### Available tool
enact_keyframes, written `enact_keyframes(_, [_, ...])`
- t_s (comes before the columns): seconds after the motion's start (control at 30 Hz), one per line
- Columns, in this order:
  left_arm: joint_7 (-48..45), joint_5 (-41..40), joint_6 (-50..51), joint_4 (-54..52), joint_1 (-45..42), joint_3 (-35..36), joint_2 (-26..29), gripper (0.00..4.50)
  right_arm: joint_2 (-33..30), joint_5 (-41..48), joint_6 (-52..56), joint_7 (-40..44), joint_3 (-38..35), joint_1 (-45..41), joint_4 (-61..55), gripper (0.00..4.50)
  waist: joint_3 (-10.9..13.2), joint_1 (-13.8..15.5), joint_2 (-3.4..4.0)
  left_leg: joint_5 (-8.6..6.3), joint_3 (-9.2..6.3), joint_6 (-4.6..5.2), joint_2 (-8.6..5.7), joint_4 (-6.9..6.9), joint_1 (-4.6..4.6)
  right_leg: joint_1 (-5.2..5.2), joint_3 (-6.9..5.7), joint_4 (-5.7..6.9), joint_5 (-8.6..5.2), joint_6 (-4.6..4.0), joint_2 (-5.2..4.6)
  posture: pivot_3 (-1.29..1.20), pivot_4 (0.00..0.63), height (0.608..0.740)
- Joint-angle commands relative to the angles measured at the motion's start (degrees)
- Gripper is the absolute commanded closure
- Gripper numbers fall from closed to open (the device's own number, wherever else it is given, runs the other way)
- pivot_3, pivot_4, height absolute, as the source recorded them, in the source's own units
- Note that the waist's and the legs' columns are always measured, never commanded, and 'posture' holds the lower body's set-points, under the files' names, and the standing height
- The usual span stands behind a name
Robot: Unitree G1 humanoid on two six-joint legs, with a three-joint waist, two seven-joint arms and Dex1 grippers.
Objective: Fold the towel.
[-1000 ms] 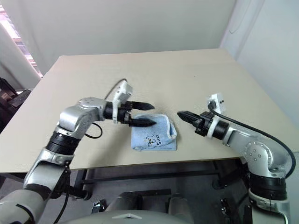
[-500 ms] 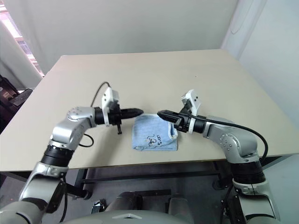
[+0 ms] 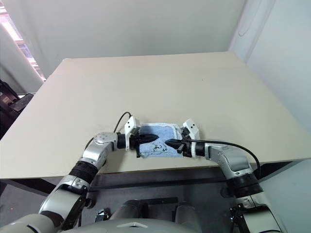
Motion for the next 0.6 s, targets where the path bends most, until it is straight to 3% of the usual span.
enact_keyframes(0.03, [-1.65,-1.21,-0.28,-0.68,-0.88,1.30,-0.33,4.46,0.58,-0.25,-0.63,0.35,-1.43,-0.79,-0.07,4.50,0.00,-0.01,0.00,0.00,0.00,0.00,0.00,-0.01,0.10,0.26,0.00,-0.01,-0.02,-0.03,0.00,0.00,0.000,0.740])
enact_keyframes(0.1, [-2.38,-3.27,1.51,-3.07,-1.08,2.93,-0.08,4.46,0.68,1.32,-0.73,0.97,-3.40,-1.07,-1.22,4.50,0.00,-0.04,0.00,-0.01,-0.01,0.00,0.01,-0.04,0.26,0.40,0.00,-0.03,-0.07,-0.10,0.00,0.00,0.000,0.740])
enact_keyframes(0.2, [-4.05,-6.31,4.98,-9.01,-0.72,4.44,1.28,4.50,0.68,6.16,2.45,1.50,-7.58,-0.97,-4.30,3.99,0.02,-0.04,0.00,-0.02,-0.03,-0.01,0.03,-0.05,0.31,0.47,-0.01,-0.05,-0.11,-0.15,0.00,0.00,0.000,0.740])
enact_keyframes(0.37, [-4.55,-11.96,13.48,-19.29,-0.22,7.66,4.45,4.50,-0.01,15.46,11.30,-0.43,-15.91,-2.32,-7.57,2.20,0.03,-0.11,0.00,-0.02,-0.07,0.00,0.11,-0.12,0.31,0.46,-0.01,-0.06,-0.09,-0.09,-0.01,0.00,0.000,0.740])
enact_keyframes(0.5, [-5.24,-14.25,17.62,-25.92,1.93,8.86,8.69,4.50,-3.19,19.92,24.60,-2.49,-19.32,-6.87,-0.68,0.78,0.05,-0.22,0.04,-0.02,-0.04,-0.01,0.11,-0.13,0.36,0.47,0.00,-0.05,-0.13,-0.18,-0.01,0.00,0.000,0.740])
enact_keyframes(0.53, [-5.73,-14.93,18.59,-27.86,3.01,9.06,10.10,4.50,-3.82,21.90,29.36,-2.57,-20.84,-8.50,2.64,0.50,0.05,-0.26,0.03,-0.02,-0.04,-0.01,0.11,-0.14,0.41,0.51,-0.01,-0.06,-0.14,-0.20,-0.01,0.00,0.000,0.740])
enact_keyframes(0.6, [-6.24,-15.75,19.60,-30.51,4.60,9.25,12.04,4.50,-4.47,24.51,35.67,-2.60,-23.03,-10.76,6.92,0.50,0.05,-0.18,0.04,-0.03,-0.02,-0.02,0.17,-0.17,0.46,0.57,0.00,-0.09,-0.15,-0.22,-0.02,0.00,0.000,0.740])
